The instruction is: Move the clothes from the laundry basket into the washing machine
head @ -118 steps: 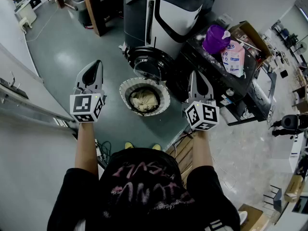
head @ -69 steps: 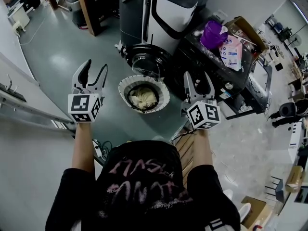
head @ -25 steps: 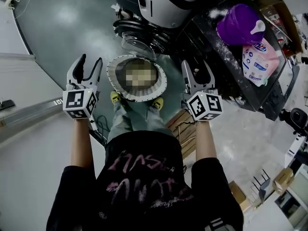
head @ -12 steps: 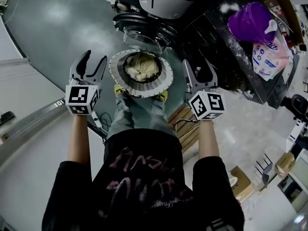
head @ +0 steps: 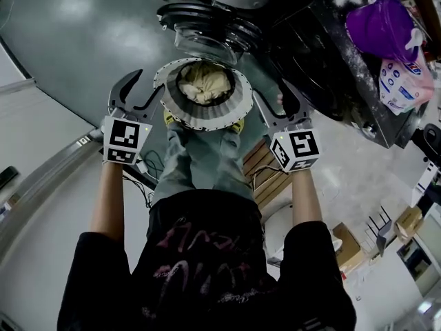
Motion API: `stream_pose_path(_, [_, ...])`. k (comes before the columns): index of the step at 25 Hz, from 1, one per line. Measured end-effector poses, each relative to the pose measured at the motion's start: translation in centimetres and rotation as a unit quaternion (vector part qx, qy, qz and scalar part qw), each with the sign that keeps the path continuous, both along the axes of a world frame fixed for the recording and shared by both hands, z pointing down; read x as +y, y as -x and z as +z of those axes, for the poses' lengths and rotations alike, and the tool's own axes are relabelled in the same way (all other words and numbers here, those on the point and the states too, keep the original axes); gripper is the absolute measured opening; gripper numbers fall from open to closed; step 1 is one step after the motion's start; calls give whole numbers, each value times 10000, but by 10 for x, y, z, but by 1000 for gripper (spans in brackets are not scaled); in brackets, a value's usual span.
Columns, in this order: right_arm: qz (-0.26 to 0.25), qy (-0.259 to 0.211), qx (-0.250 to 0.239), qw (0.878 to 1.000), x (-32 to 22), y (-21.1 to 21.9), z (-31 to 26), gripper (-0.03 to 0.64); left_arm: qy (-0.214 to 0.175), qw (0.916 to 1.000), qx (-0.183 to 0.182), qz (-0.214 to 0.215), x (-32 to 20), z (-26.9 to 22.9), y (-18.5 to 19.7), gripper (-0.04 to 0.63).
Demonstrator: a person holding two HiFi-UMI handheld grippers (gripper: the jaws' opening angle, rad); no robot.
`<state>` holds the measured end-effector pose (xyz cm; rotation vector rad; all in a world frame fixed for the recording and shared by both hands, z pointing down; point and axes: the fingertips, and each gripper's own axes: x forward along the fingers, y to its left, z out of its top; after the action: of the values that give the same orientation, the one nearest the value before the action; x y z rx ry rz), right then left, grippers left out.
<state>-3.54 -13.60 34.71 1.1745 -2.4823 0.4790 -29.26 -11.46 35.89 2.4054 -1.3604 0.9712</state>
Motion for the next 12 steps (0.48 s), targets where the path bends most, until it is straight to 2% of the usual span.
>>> stream_pose_path(5, [-613,76,569,9965,5,12,41,276,366,9970,-350,584,10,45,-14,262])
stream_pose_path(12, [-1118,402,933,9885,29,28,104,285,795,9878,-673,1156,26,108,-25,268])
